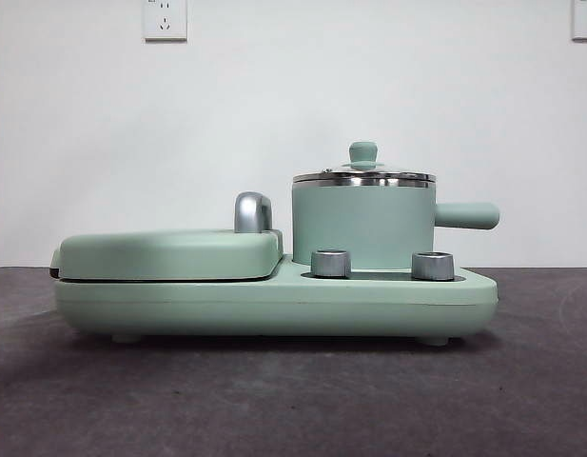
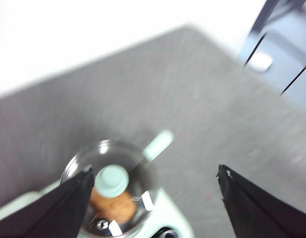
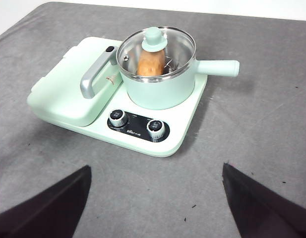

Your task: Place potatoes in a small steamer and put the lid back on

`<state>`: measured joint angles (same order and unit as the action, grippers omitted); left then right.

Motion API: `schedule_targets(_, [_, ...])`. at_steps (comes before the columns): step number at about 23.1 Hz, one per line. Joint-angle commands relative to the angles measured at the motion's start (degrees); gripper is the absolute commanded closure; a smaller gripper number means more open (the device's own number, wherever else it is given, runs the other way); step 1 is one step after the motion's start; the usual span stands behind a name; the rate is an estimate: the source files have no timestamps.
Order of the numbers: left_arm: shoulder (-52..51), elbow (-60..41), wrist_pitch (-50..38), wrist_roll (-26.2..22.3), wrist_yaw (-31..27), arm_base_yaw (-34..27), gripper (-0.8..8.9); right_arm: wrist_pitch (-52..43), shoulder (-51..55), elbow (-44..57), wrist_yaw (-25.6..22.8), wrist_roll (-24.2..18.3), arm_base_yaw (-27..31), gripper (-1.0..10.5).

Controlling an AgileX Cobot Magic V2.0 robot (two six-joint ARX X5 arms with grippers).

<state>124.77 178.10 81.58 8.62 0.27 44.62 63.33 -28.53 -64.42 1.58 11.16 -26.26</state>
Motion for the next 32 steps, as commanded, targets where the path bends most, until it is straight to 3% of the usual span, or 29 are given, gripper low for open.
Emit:
schedule_targets(1, [-6.6, 0.6, 3.8, 1.3, 0.4, 3.3, 4.08, -1.5, -0.2, -0.6, 1.4, 0.9, -0.4, 5.2])
schedule_targets(5, [-20.8, -15.5, 3.8, 1.3, 0.3, 8.5, 4.08, -6.1, -0.2, -0.6, 5.5, 0.9, -0.4, 5.2])
schedule_targets(9, [-35.5, -36.9, 3.8, 2.8, -0.3, 9.1, 4.1, -8.7, -0.2, -0.6, 9.9, 1.0, -0.4, 5.2])
schedule_targets(22, [-69.5, -81.7, 3.7, 13.7, -23.8, 9.0, 4.13, -13.9, -1.8, -0.6, 13.8, 1.0, -0.4, 5.2])
schedule_targets(32, [-93.9, -107.9, 2.2, 20.1, -26.8, 9.0, 4.13, -14.5, -5.6, -0.6, 18.0, 1.0, -0.4, 5.2])
